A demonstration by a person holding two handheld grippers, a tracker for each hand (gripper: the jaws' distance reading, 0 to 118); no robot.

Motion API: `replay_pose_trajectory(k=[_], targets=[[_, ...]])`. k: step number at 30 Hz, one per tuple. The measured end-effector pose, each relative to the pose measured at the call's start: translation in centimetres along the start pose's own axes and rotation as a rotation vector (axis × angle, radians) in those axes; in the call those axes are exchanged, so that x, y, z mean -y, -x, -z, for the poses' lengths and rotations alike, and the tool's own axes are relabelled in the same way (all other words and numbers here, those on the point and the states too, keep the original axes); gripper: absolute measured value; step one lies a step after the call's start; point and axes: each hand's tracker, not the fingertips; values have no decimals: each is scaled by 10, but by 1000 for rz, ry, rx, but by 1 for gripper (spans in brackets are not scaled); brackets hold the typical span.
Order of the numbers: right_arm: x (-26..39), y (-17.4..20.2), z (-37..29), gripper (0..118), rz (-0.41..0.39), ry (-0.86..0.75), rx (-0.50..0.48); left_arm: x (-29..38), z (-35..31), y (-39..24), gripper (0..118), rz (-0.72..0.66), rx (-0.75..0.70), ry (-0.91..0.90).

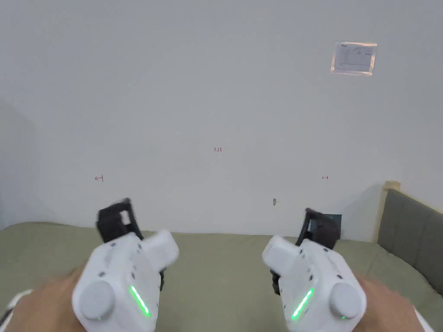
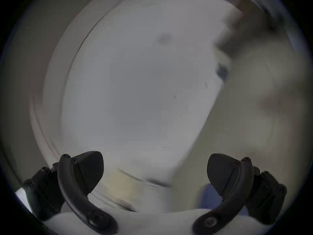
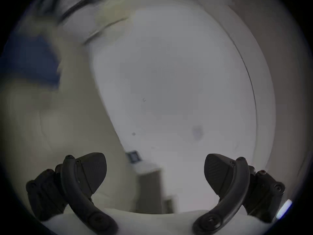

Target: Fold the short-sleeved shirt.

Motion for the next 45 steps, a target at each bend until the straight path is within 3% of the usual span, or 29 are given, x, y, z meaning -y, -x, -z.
replay_pose_trajectory(k=[1,2,4,5,6,7,9,11,13,14,16,17,21,26,27,28,29,30,31,33,35,38,42,45], targets=[[1,10,2,115,-126,-7,-25,0,-2,-18,118,216,-37,-55],[6,19,1,115,-200,-21,-65,4,-5,-32,118,370,-30,-119],[9,32,-1,115,-293,-38,-87,8,-9,-42,118,379,31,-158],[10,34,-3,115,-293,-54,-96,5,-10,-42,118,294,60,-141],[13,31,-3,115,-237,-50,-95,2,-10,-35,118,149,90,-124],[11,22,-4,115,-63,-40,-110,-1,-9,-23,118,-64,115,-91],[11,-4,-3,115,385,-27,-177,3,-4,7,118,-526,205,-33],[24,-33,-3,115,910,-41,-238,13,0,33,118,-991,306,-1],[41,-49,-6,115,1348,-67,-252,26,3,49,118,-1337,348,-9],[48,-52,-6,115,1516,-69,-229,31,2,51,118,-1462,340,-31],[52,-52,-14,115,1635,-66,-134,36,4,43,118,-1573,271,-44],[52,-51,-17,115,1639,-59,-110,35,6,38,118,-1544,225,-22],[45,-40,-25,115,1518,-72,-33,27,-5,28,118,-1518,191,-22],[45,-42,-22,114,1506,-23,-73,21,-2,27,118,-1474,195,17],[46,-42,-22,114,1504,-5,-66,21,-2,27,116,-1474,196,23],[48,-43,-23,113,1499,6,-76,23,-2,26,99,-1486,210,17],[49,-43,-23,103,1500,6,-85,24,-4,26,64,-1497,210,8],[52,-44,-26,69,1515,-17,-110,24,-6,27,11,-1499,212,4],[51,-44,-29,5,1524,-35,-94,21,-5,27,0,-1480,190,41],[43,-45,-28,2,1469,63,-20,21,-6,23,0,-1466,127,88],[43,-45,-30,2,1492,7,-31,30,-8,23,0,-1508,189,68],[24,-41,-25,2,1460,-1,-76,51,-14,22,0,-1488,135,121],[-42,-17,-14,2,1376,-107,-216,112,-29,22,0,-1491,51,251],[-106,11,-8,2,1379,-200,-380,167,-46,19,0,-1443,-31,366]])
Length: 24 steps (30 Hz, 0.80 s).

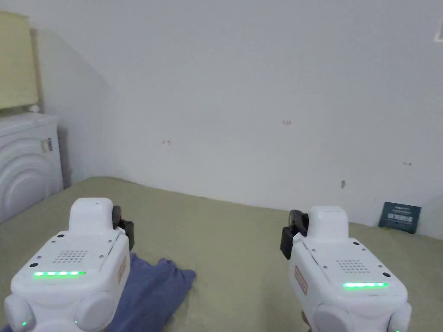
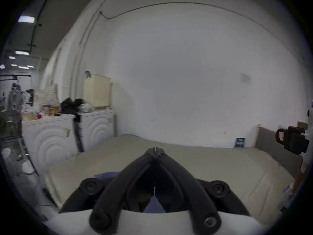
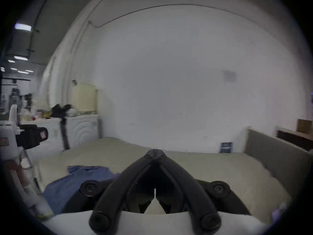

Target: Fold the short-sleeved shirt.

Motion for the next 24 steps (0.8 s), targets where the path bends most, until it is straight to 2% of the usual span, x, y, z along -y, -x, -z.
replay_pose_trajectory(k=[3,5,7,9,11,12,13,14,15,17,22,23,24], targets=[[23,52,27,2,31,86,-180,22,9,48,0,85,-75,154],[42,75,39,2,-12,120,-196,40,35,71,0,106,-61,356],[61,91,52,2,-47,146,-213,64,78,84,0,101,34,672],[77,97,62,2,-65,172,-219,96,117,90,0,30,110,751],[94,100,75,2,-88,202,-215,125,157,87,0,7,88,805],[103,100,83,2,-102,217,-210,138,178,83,9,21,103,786],[112,98,90,2,-109,239,-211,149,197,79,62,17,115,776],[119,96,97,2,-113,259,-213,157,215,74,105,25,117,783],[128,94,105,2,-120,280,-204,170,232,64,118,34,138,803],[142,88,114,2,-126,331,-182,188,257,48,115,23,164,779],[169,63,127,2,-116,392,-123,240,298,10,115,-12,201,932],[171,59,128,2,-109,401,-113,258,311,12,115,12,179,971],[174,53,128,2,-101,414,-101,275,315,10,112,92,120,1031]])
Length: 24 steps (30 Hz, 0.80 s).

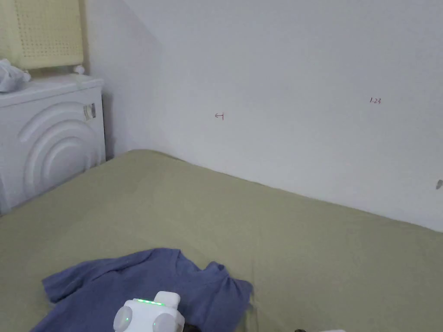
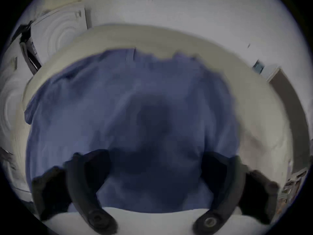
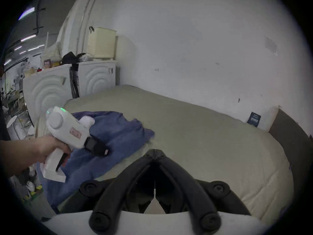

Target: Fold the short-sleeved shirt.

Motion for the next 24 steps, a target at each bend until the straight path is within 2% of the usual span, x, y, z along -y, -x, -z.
replay_pose_trajectory(k=[1,2,3,4,5,6,11,12,14,18,24], targets=[[2,-3,-1,2,9,9,12,7,4,-1,101,53,-61,-3],[3,-8,-3,2,16,13,15,10,-7,-2,101,37,-17,-95],[4,-13,-6,2,27,15,18,11,-15,0,96,-25,-31,-108],[6,-19,-9,2,46,15,22,17,-23,-2,70,-29,-21,-150],[8,-24,-14,2,73,13,24,23,-28,-3,31,-19,-19,-188],[10,-30,-18,2,88,14,31,28,-30,-4,0,-34,-30,-183],[21,-66,-53,2,142,1,74,22,-51,-17,0,-35,38,-145],[24,-77,-64,2,171,-13,90,17,-64,-28,0,-49,117,-211],[28,-99,-84,2,227,-21,114,9,-86,-62,0,-21,167,-263],[40,-145,-133,2,255,-46,212,5,-128,-167,0,101,323,-346],[62,-214,-210,2,303,-76,347,33,-200,-327,0,277,568,-454]])
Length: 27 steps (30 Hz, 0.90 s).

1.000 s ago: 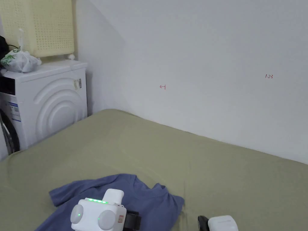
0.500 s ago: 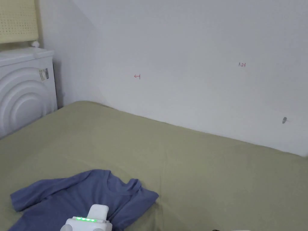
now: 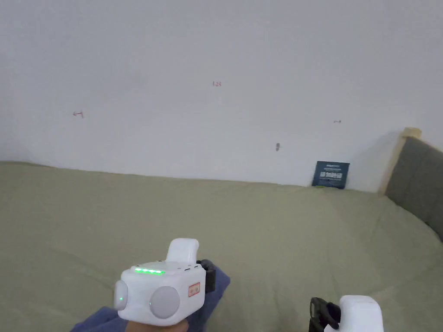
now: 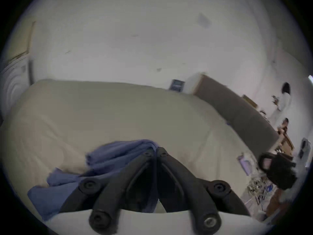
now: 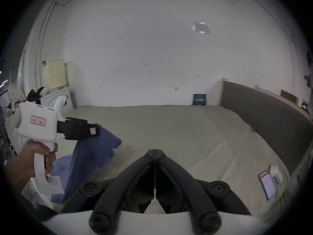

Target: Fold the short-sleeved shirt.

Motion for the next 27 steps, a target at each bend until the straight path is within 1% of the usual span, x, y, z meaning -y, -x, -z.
replay_pose_trajectory(k=[2,4,6,8,10,11,14,15,17,18,19,20,21,22,23,24,25,26,27], targets=[[2,-26,-12,2,11,-14,53,4,17,-40,0,29,68,20],[5,-52,-22,2,39,-9,92,22,45,-70,0,42,98,110],[10,-71,-28,2,67,-6,121,49,78,-87,0,51,108,207],[16,-84,-31,2,78,1,136,77,107,-92,0,45,85,271],[22,-91,-30,2,73,14,151,96,122,-97,0,48,64,343],[24,-92,-29,2,68,17,156,102,126,-95,0,51,69,347],[26,-90,-27,2,53,26,151,101,113,-90,1,32,54,301],[25,-86,-26,2,46,27,147,94,102,-84,4,1,66,275],[21,-76,-25,2,38,24,125,85,76,-77,23,-20,52,244],[19,-69,-25,2,35,19,107,81,59,-70,35,-49,44,233],[17,-62,-25,2,31,15,96,75,44,-59,55,-76,41,237],[15,-54,-24,2,27,15,91,70,29,-53,64,-98,6,255],[14,-46,-23,2,24,9,78,69,11,-43,67,-115,-23,279],[13,-37,-22,2,30,0,52,71,-11,-29,76,-132,-37,275],[12,-29,-21,2,36,0,39,72,-31,-16,86,-117,-38,235],[13,-21,-21,2,40,0,24,75,-55,0,99,-106,-31,135],[15,-12,-19,2,40,-1,2,80,-81,21,115,-136,11,53],[16,-4,-19,2,35,0,-4,82,-99,37,118,-150,-3,13],[19,6,-18,2,24,0,-15,84,-117,55,118,-144,-68,-21]])
